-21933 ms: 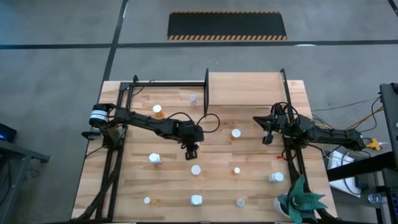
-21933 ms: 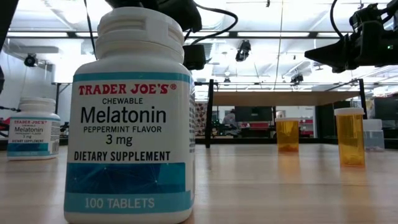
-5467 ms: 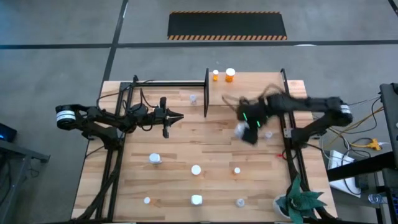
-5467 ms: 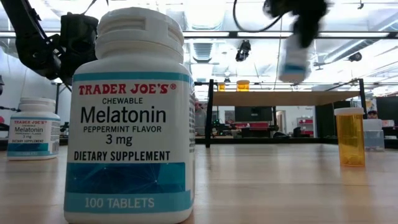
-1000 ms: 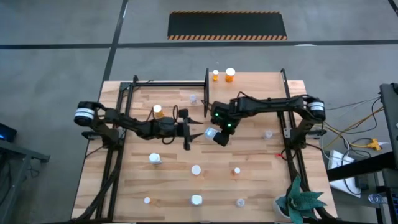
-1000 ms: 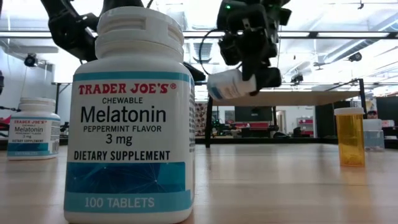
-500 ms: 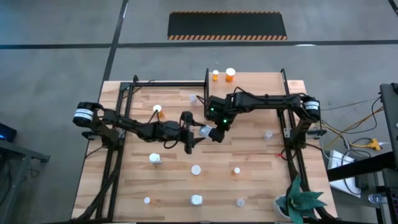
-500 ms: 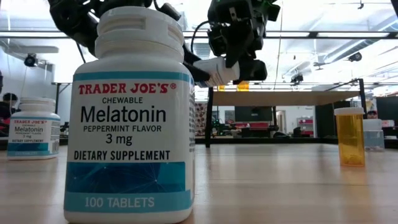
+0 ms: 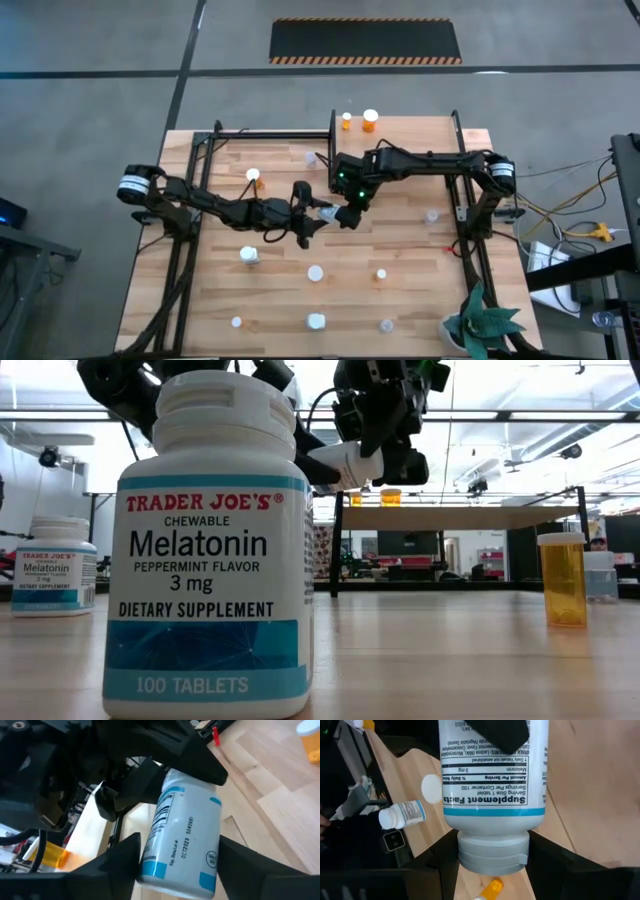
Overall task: Pick and place medicine bottles onto shelf by color
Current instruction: Put the middle white pill bottle on the shelf
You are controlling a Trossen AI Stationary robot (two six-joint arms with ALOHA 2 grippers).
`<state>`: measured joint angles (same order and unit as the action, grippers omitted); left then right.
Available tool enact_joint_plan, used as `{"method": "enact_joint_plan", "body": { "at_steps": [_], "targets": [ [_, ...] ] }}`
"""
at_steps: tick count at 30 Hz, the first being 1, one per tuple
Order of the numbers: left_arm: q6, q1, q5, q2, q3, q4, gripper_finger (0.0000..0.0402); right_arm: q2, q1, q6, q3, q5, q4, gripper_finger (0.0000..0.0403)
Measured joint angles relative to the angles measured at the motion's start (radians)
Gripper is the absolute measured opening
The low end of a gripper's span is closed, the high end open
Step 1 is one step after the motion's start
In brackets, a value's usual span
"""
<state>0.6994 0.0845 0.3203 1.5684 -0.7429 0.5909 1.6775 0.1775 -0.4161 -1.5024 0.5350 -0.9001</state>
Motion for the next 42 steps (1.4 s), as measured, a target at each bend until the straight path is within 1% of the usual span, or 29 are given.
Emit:
{"method": "enact_joint_plan", "body": {
  "at_steps": [3,6,10,14,17,22,24,28,32,35,36,38,42],
  "targets": [
    [0.002,0.000,0.001,0.000,0.002,-0.011,0.0174,-0.001,0.001,0.005,0.000,0.001,0.006,0.0188],
    [-0.007,0.000,0.000,0.000,0.005,-0.009,0.0150,-0.005,0.000,0.013,0.000,-0.004,0.020,0.0205],
    [-0.021,0.000,0.000,0.000,0.011,-0.006,0.0142,-0.015,-0.001,0.038,0.000,-0.013,0.022,0.0233],
    [-0.075,-0.005,-0.003,0.000,0.030,0.011,0.0140,-0.051,-0.001,0.079,0.000,-0.036,0.015,0.0269],
    [-0.139,-0.021,-0.033,0.000,0.072,0.062,0.0139,-0.102,-0.001,0.143,0.000,-0.120,-0.008,0.0293],
    [-0.308,-0.079,-0.167,-0.001,0.187,0.268,0.0138,-0.217,-0.014,0.274,0.025,-0.362,-0.019,0.0314],
    [-0.383,-0.110,-0.237,-0.001,0.224,0.356,0.0138,-0.271,-0.016,0.313,0.068,-0.403,0.031,0.0316],
    [-0.508,-0.173,-0.363,0.000,0.279,0.521,0.0137,-0.389,-0.016,0.341,0.231,-0.404,0.257,0.0317],
    [-0.589,-0.219,-0.448,0.001,0.309,0.613,0.0137,-0.476,-0.016,0.357,0.412,-0.405,0.498,0.0312],
    [-0.619,-0.238,-0.495,0.002,0.324,0.663,0.0137,-0.507,-0.016,0.363,0.504,-0.405,0.662,0.0306],
    [-0.621,-0.242,-0.498,0.002,0.325,0.671,0.0137,-0.510,-0.016,0.373,0.524,-0.406,0.714,0.0304],
    [-0.624,-0.247,-0.499,0.002,0.325,0.677,0.0137,-0.508,-0.016,0.378,0.531,-0.406,0.762,0.0298],
    [-0.633,-0.248,-0.499,0.002,0.325,0.681,0.0137,-0.488,-0.016,0.416,0.487,-0.407,0.718,0.0289]
  ]
}}
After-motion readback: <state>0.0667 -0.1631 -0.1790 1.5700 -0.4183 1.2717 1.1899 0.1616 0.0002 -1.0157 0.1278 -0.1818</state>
